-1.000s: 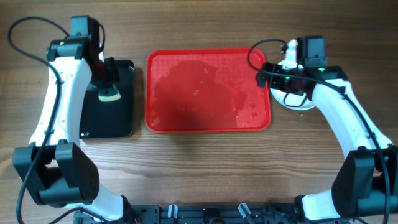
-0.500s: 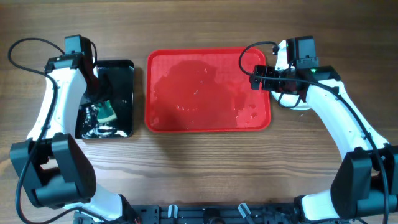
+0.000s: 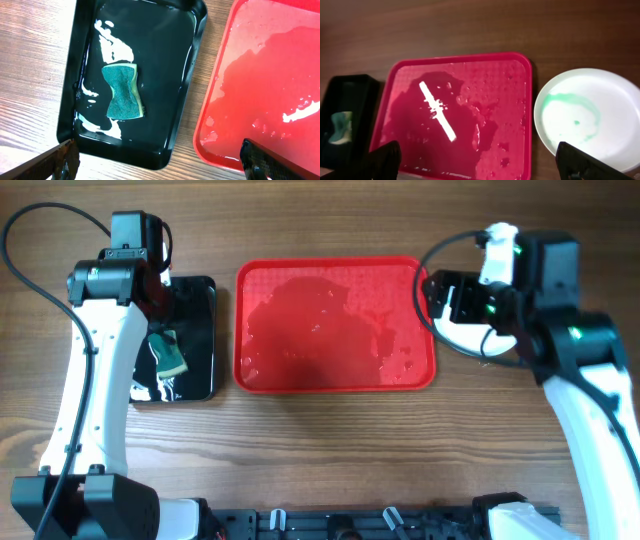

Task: Clean dirty plates on tray and stack at the side

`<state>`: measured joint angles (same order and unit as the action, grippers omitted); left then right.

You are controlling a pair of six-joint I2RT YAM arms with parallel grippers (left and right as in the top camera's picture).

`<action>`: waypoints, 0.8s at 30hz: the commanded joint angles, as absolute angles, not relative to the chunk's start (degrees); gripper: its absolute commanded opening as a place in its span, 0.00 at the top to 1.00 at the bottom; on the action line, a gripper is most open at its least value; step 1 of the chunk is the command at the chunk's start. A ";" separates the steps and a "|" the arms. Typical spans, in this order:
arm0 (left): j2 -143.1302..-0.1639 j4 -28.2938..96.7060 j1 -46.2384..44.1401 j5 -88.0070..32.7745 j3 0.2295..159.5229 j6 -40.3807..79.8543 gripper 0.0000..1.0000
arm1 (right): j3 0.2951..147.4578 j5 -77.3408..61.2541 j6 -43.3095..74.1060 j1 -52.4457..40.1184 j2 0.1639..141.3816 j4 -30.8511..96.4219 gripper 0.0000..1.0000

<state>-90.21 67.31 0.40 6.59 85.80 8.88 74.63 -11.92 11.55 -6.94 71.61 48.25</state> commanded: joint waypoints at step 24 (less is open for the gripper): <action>-90.17 67.33 0.32 6.76 86.43 9.85 0.00 | 63.66 5.82 14.04 -5.96 48.42 35.66 0.00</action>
